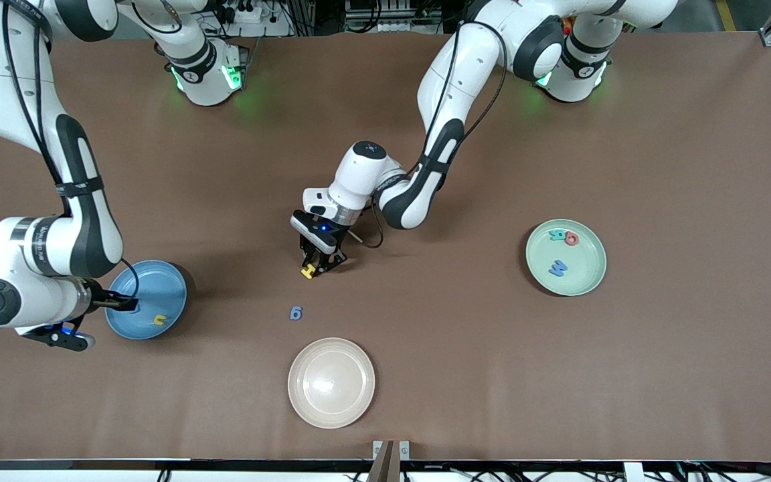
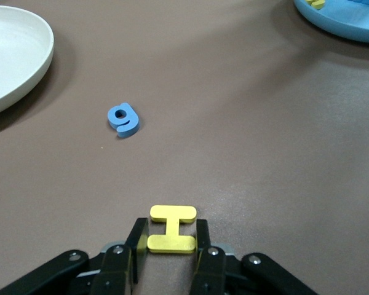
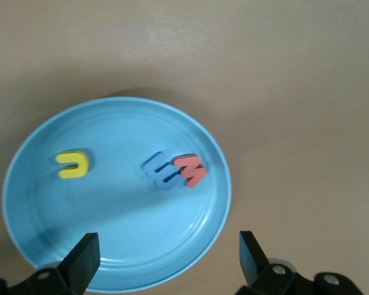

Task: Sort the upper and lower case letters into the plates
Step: 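Lift the yellow H with the left gripper while the right gripper reaches blue g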

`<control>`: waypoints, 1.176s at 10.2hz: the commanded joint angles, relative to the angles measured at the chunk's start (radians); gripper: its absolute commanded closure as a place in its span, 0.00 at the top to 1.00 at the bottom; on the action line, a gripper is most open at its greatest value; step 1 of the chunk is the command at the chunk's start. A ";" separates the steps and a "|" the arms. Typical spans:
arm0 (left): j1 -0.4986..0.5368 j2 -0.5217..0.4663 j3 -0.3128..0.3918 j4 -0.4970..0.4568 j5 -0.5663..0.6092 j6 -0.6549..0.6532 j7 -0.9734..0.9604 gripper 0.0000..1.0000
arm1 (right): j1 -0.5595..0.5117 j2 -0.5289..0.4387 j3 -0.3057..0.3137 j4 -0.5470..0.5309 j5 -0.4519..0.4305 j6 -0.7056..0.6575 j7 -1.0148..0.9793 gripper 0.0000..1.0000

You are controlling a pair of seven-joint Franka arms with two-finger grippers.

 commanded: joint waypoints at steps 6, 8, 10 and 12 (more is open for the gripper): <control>-0.006 0.009 0.020 0.039 0.008 -0.003 -0.025 0.18 | 0.036 0.001 0.011 0.005 0.127 0.086 0.011 1.00; -0.006 -0.006 0.018 0.034 0.008 -0.006 -0.025 0.18 | 0.054 0.013 0.011 0.005 0.173 0.123 0.015 1.00; -0.001 -0.032 0.017 0.030 0.019 -0.016 -0.025 0.18 | 0.063 0.021 0.011 0.006 0.215 0.137 0.014 1.00; 0.012 -0.090 0.008 -0.008 0.025 -0.083 0.035 0.18 | 0.082 0.030 0.013 0.006 0.233 0.166 0.017 1.00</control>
